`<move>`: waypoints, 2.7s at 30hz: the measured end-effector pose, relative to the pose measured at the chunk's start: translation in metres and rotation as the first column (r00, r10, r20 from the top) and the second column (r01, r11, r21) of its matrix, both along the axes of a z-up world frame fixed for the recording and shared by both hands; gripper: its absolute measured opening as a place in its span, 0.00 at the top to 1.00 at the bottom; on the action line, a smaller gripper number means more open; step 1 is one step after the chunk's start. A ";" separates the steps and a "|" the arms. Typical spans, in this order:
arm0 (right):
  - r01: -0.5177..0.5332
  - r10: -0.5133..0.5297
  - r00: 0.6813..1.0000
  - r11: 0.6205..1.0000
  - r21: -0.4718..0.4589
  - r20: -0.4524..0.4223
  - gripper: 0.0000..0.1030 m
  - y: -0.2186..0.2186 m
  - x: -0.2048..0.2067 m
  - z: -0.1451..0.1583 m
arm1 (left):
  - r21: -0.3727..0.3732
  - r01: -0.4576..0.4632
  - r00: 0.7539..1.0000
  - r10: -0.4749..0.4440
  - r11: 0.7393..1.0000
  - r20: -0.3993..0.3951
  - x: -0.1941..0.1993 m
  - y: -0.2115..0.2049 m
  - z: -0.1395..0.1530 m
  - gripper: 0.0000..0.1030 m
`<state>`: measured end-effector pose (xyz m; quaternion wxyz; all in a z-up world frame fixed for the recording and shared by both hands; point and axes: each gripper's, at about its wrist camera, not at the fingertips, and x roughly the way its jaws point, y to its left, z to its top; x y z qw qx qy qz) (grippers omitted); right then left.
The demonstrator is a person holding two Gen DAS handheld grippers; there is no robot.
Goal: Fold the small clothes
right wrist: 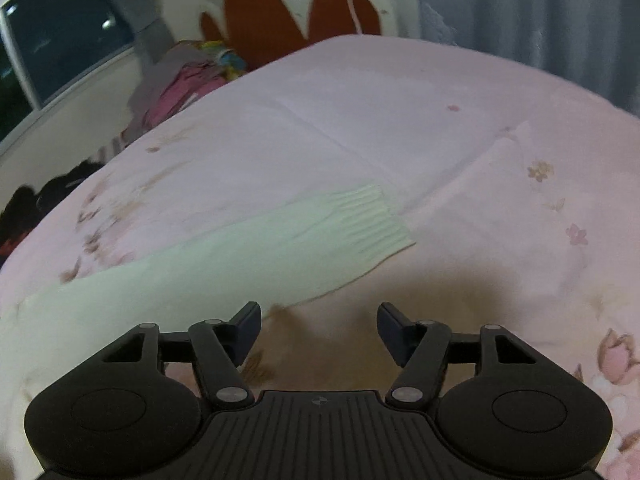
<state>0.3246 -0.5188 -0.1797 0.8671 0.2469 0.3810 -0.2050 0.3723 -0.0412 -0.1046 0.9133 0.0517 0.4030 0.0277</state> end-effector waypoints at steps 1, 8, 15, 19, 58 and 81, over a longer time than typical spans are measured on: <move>0.012 -0.012 1.000 1.000 0.007 0.001 0.38 -0.005 0.002 -0.003 | 0.004 -0.001 1.000 0.001 1.000 -0.002 0.002 0.002 -0.001 0.07; 0.048 -0.047 0.999 0.998 -0.047 0.020 0.47 -0.012 0.018 -0.010 | 0.019 -0.024 0.999 0.025 1.000 -0.035 0.013 0.015 -0.011 0.15; 0.038 -0.035 0.997 0.998 -0.049 0.065 0.97 -0.005 0.021 -0.005 | 0.009 -0.042 0.999 0.042 0.999 -0.033 0.014 0.031 -0.008 0.19; 0.007 -0.001 0.993 0.998 -0.056 0.120 0.98 0.009 0.024 0.012 | -0.006 -0.050 0.998 0.049 0.999 -0.032 0.012 0.040 -0.005 0.20; -0.670 0.679 0.706 0.732 -0.120 0.200 0.16 0.414 0.051 0.040 | -0.338 -0.060 0.992 0.020 0.939 -0.121 0.021 0.158 -0.017 0.21; -0.452 0.460 0.888 0.874 -0.180 0.009 0.38 0.284 0.039 -0.009 | -0.456 -0.005 1.000 0.014 0.890 0.017 0.052 0.132 -0.013 0.96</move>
